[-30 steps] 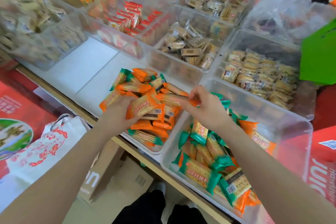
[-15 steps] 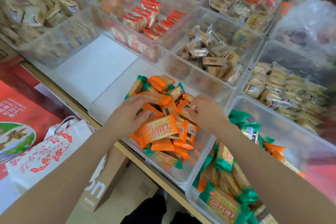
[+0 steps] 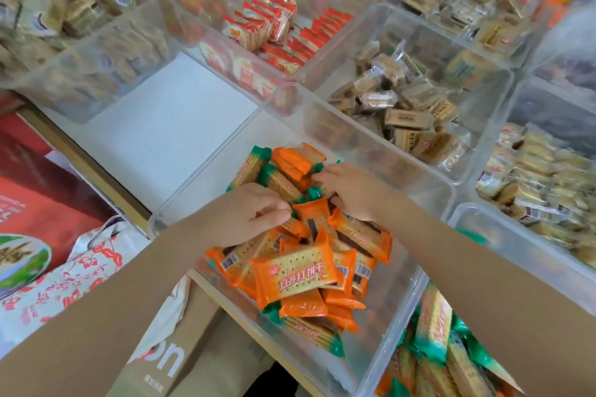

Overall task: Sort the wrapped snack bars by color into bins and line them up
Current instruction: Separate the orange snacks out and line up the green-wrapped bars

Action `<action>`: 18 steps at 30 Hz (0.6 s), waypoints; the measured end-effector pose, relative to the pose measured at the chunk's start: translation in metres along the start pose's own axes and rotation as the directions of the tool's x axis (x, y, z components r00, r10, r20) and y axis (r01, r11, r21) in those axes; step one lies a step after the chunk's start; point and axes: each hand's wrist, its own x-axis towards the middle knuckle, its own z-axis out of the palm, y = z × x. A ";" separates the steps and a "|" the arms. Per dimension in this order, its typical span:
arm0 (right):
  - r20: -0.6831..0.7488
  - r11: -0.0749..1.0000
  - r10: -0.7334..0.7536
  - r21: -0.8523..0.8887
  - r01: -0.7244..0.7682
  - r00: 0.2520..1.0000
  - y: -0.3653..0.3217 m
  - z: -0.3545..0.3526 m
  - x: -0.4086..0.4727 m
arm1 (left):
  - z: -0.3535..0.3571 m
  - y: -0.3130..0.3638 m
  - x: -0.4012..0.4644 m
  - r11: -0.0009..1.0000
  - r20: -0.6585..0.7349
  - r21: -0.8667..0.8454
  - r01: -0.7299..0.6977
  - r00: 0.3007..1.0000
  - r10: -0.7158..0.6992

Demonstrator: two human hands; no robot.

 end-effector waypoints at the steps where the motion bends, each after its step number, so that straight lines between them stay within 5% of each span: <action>1: -0.010 0.999 -0.004 -0.046 0.003 1.000 0.000 -0.001 -0.003 | -0.001 0.001 -0.001 1.000 0.013 -0.010 -0.001 1.000 0.001; 6: -0.088 0.995 0.023 -0.098 -0.032 0.996 0.002 -0.006 -0.017 | -0.008 -0.008 0.011 0.996 -0.157 0.016 0.089 0.984 -0.085; 13: -0.327 0.928 0.210 0.364 -0.082 0.921 0.000 -0.007 -0.044 | -0.010 -0.026 0.050 0.879 0.003 0.476 0.024 1.000 -0.029; 16: -0.444 0.816 0.337 0.578 -0.022 0.831 -0.008 -0.011 -0.060 | -0.013 -0.024 0.059 0.776 0.051 0.629 0.047 0.994 -0.101; 18: -0.402 0.661 0.450 0.750 0.005 0.798 -0.014 -0.012 -0.068 | -0.014 -0.022 0.063 0.753 0.041 0.654 0.075 0.990 -0.134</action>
